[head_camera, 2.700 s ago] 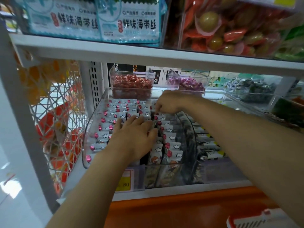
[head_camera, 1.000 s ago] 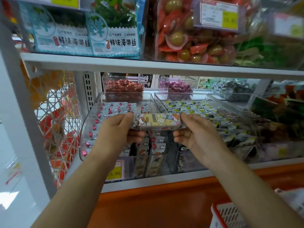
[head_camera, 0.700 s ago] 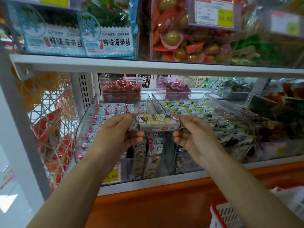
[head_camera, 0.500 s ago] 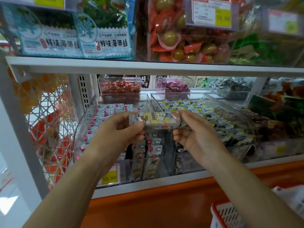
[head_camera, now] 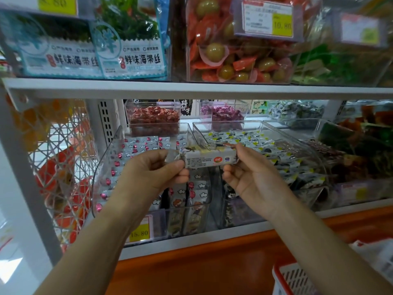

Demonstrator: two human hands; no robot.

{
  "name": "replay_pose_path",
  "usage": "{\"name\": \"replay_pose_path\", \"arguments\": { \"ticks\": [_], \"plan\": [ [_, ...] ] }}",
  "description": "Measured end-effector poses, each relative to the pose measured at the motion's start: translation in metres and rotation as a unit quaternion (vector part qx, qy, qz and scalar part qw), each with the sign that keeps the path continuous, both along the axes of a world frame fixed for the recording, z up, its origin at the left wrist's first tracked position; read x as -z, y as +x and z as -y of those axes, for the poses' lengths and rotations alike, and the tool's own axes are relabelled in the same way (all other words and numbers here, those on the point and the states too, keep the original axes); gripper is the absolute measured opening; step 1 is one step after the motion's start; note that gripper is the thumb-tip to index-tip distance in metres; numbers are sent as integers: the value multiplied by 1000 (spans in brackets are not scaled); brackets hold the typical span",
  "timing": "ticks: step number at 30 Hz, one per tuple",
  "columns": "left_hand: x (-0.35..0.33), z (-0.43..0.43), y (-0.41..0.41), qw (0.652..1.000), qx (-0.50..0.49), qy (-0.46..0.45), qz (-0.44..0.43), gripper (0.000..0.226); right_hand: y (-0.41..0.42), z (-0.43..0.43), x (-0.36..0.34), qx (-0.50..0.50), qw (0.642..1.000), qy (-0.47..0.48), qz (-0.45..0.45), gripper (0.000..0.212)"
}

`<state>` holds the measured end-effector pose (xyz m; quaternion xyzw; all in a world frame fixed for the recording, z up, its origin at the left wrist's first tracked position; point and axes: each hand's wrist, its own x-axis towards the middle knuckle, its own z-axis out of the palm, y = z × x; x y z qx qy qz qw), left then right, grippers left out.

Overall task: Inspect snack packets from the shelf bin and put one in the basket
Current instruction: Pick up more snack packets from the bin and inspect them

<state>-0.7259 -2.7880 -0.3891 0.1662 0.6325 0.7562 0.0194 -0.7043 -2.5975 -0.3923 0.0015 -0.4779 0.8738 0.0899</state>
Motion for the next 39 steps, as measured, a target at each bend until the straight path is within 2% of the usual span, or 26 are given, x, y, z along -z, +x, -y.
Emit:
{"name": "replay_pose_path", "arguments": {
  "ticks": [2,5,10,15,17,20,23,27,30,36,39],
  "plan": [
    [0,1,0,1000,7,18,2,15,0,1,0,3,1000,-1,-1,8],
    [-1,1,1,999,29,34,22,15,0,1,0,4,1000,22,-21,11],
    [-4,2,3,993,53,69,83,31,1,-1,3,37,985,146,-82,24],
    [-3,-1,3,998,30,26,55,16,2,2,4,31,973,201,-111,34],
    [-3,0,2,998,25,21,52,15,3,4,4,25,976,188,-105,26],
    [-2,2,2,999,29,3,33,22,0,4,7,62,965,237,-97,12],
    [-3,2,3,999,31,-19,17,26,-1,4,7,81,952,282,-92,13],
    [-4,1,8,991,18,-121,-60,33,-1,6,6,90,949,297,-54,25],
    [-2,-4,9,984,10,-165,-70,35,-2,8,6,129,942,308,-39,26],
    [4,-14,7,981,-88,-164,-60,7,-1,12,9,147,908,379,-97,14],
    [6,-14,2,985,-118,-118,-34,18,-1,12,9,86,930,342,-105,7]
  ]
}}
